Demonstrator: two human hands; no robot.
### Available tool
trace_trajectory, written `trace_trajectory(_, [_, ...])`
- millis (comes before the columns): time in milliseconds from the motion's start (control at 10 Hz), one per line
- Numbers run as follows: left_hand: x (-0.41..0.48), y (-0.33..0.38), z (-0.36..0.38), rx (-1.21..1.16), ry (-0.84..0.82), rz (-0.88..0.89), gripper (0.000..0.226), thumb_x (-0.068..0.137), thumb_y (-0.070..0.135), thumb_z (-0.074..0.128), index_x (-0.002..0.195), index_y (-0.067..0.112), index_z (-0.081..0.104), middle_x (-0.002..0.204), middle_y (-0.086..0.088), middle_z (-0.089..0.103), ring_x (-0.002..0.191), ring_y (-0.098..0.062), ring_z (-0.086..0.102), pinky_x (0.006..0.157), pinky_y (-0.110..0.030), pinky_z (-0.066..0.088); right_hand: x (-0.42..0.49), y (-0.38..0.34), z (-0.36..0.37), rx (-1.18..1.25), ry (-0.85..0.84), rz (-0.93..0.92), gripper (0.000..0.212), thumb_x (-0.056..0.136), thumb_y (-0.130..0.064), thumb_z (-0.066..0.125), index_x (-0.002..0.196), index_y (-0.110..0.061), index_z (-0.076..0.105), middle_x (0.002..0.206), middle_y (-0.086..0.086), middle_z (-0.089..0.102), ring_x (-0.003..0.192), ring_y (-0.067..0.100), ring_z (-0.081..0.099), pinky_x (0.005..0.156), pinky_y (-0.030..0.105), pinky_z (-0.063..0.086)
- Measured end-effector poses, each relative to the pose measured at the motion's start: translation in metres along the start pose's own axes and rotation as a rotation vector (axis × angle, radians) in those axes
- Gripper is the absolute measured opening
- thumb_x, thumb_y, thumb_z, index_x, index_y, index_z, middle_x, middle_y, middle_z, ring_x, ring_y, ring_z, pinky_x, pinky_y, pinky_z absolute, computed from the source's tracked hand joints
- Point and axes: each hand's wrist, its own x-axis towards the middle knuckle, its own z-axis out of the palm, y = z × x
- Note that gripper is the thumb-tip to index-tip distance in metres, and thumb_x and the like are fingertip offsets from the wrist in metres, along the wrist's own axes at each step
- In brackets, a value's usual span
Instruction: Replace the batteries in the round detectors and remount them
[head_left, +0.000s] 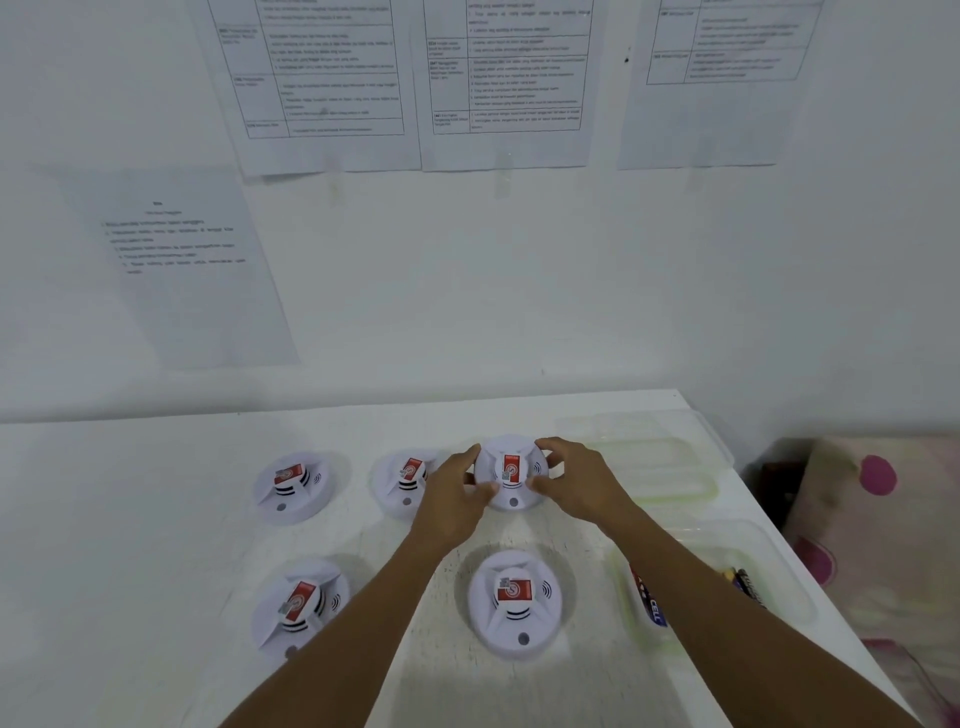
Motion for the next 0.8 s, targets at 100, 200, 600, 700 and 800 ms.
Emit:
trace_trajectory(100, [-0.003, -0.001, 0.004, 0.073, -0.011, 0.013, 0.031, 0.088, 0.016, 0.070, 0.117, 0.009, 0.060, 0.104, -0.003, 0.070, 0.089, -0.015, 0.065, 0.082, -0.028, 0.053, 0.002, 0.000, 0.002, -0.005, -0.007, 0.003, 0.047, 0.085, -0.021, 0.070, 0.130, -0.017, 0.056, 0.121, 0.004, 0.064, 0.093, 0.013, 0.059, 0.087, 0.027, 0.047])
trace_trajectory(200, [-0.003, 0.000, 0.007, 0.138, -0.004, 0.015, 0.030, 0.089, 0.015, 0.068, 0.115, 0.004, 0.059, 0.095, -0.007, 0.071, 0.084, -0.019, 0.065, 0.074, -0.026, 0.046, 0.003, -0.001, 0.002, -0.042, -0.021, -0.006, 0.037, 0.088, -0.019, 0.067, 0.125, -0.015, 0.061, 0.112, -0.002, 0.065, 0.089, 0.010, 0.056, 0.080, 0.022, 0.042])
trace_trajectory(600, [-0.005, 0.012, 0.011, 0.250, 0.016, -0.019, 0.012, 0.095, 0.020, 0.062, 0.101, 0.010, 0.062, 0.095, -0.016, 0.070, 0.081, -0.019, 0.058, 0.074, -0.027, 0.042, 0.012, 0.002, 0.008, -0.072, -0.063, 0.109, 0.019, 0.093, -0.019, 0.059, 0.097, -0.003, 0.066, 0.092, 0.011, 0.066, 0.081, 0.023, 0.059, 0.073, 0.034, 0.050])
trace_trajectory(700, [-0.009, 0.010, 0.011, 0.236, 0.021, -0.030, 0.022, 0.096, 0.025, 0.060, 0.103, 0.004, 0.061, 0.087, -0.008, 0.068, 0.084, -0.022, 0.064, 0.072, -0.027, 0.042, 0.010, 0.004, 0.015, -0.207, -0.022, 0.093, 0.017, 0.093, -0.020, 0.055, 0.098, -0.006, 0.064, 0.101, 0.012, 0.066, 0.087, 0.023, 0.059, 0.073, 0.030, 0.046])
trace_trajectory(800, [-0.022, 0.013, 0.007, 0.179, 0.064, -0.081, 0.050, 0.097, 0.035, 0.057, 0.140, 0.008, 0.050, 0.126, -0.007, 0.065, 0.111, -0.020, 0.063, 0.086, -0.020, 0.047, -0.006, -0.001, 0.018, -0.273, 0.094, 0.037, 0.024, 0.091, -0.023, 0.055, 0.113, -0.013, 0.057, 0.115, 0.009, 0.055, 0.097, 0.022, 0.055, 0.076, 0.029, 0.045])
